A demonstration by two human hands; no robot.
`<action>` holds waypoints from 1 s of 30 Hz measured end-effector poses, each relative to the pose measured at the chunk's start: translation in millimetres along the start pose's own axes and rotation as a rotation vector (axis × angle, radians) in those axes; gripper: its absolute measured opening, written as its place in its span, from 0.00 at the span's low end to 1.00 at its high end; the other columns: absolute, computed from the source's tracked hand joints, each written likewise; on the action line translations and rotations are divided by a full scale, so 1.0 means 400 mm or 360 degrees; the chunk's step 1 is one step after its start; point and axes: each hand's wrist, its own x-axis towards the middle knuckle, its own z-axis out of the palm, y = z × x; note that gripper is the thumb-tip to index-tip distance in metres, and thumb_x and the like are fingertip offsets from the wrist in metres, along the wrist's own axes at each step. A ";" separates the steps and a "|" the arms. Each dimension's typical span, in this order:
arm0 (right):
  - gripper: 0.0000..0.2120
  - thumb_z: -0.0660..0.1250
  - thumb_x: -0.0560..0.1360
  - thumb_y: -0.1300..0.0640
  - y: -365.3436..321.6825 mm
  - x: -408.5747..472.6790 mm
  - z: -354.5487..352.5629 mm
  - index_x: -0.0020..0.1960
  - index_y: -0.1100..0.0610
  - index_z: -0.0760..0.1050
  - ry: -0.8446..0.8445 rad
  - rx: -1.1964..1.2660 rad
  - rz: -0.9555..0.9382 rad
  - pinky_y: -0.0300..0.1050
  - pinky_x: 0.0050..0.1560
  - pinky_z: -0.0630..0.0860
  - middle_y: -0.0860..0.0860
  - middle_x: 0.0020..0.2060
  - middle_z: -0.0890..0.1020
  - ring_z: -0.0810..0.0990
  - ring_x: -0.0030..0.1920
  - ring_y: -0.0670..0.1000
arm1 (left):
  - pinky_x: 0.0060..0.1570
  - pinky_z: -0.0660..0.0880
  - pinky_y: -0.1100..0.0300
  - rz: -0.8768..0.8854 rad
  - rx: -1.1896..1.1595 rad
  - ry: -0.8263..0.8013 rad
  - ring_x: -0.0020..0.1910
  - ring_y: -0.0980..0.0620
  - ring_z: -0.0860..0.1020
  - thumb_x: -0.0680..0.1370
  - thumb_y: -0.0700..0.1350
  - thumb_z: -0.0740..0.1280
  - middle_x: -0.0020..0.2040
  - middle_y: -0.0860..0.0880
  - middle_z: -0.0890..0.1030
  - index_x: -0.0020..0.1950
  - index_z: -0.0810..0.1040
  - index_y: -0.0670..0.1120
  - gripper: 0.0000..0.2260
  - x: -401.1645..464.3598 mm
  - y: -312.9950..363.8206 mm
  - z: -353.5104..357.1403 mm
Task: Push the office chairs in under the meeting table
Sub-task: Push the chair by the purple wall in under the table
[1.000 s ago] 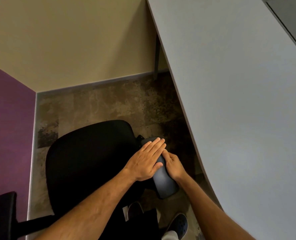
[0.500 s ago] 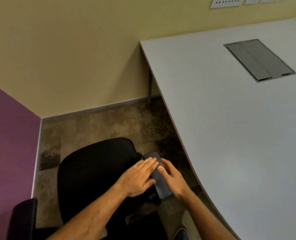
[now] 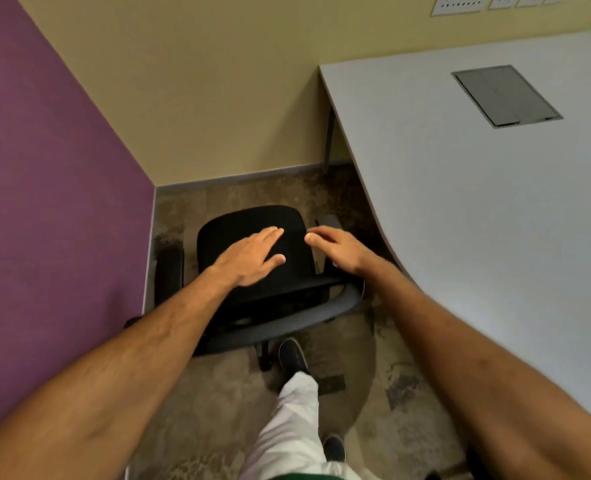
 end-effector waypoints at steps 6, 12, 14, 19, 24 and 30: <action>0.41 0.50 0.70 0.21 -0.037 -0.186 0.069 0.71 0.45 0.73 -0.0203 -0.0802 -0.0094 0.59 0.66 0.72 0.54 0.66 0.79 0.76 0.65 0.56 | 0.69 0.67 0.48 -0.0312 -0.0183 -0.0088 0.73 0.48 0.69 0.80 0.66 0.53 0.76 0.48 0.69 0.77 0.66 0.51 0.30 -0.278 0.002 -0.022; 0.40 0.45 0.74 0.23 -0.033 -0.234 0.181 0.70 0.47 0.74 0.0146 -0.1234 -0.0294 0.55 0.60 0.72 0.50 0.62 0.82 0.79 0.61 0.55 | 0.68 0.66 0.49 -0.0474 -0.0038 0.0001 0.69 0.46 0.72 0.80 0.68 0.54 0.72 0.49 0.74 0.75 0.69 0.51 0.30 -0.461 -0.028 -0.012; 0.38 0.46 0.75 0.24 -0.034 -0.227 0.215 0.68 0.46 0.77 0.0261 -0.1224 -0.0320 0.54 0.58 0.73 0.49 0.60 0.84 0.80 0.59 0.54 | 0.67 0.66 0.50 -0.0507 -0.0038 0.0190 0.67 0.46 0.74 0.81 0.62 0.60 0.69 0.50 0.78 0.72 0.74 0.50 0.25 -0.479 -0.047 -0.021; 0.32 0.50 0.77 0.29 -0.053 -0.196 0.254 0.64 0.47 0.80 0.0460 -0.1146 -0.0360 0.52 0.55 0.76 0.48 0.56 0.86 0.82 0.56 0.53 | 0.62 0.73 0.50 -0.0481 -0.0055 0.0290 0.63 0.48 0.78 0.80 0.60 0.63 0.63 0.51 0.82 0.68 0.79 0.51 0.21 -0.458 -0.117 -0.056; 0.30 0.52 0.77 0.31 -0.084 -0.152 0.268 0.63 0.47 0.81 0.0529 -0.1107 -0.0289 0.51 0.53 0.76 0.48 0.53 0.87 0.83 0.53 0.52 | 0.61 0.73 0.50 -0.0401 -0.0051 0.0229 0.63 0.49 0.78 0.79 0.62 0.63 0.64 0.51 0.82 0.68 0.78 0.51 0.22 -0.405 -0.179 -0.095; 0.27 0.53 0.77 0.33 -0.144 -0.032 0.259 0.61 0.47 0.82 0.0662 -0.1078 -0.0117 0.49 0.50 0.77 0.47 0.50 0.87 0.82 0.50 0.51 | 0.64 0.71 0.52 -0.0237 -0.0022 0.0157 0.64 0.50 0.77 0.80 0.60 0.62 0.65 0.51 0.81 0.69 0.77 0.51 0.22 -0.259 -0.301 -0.180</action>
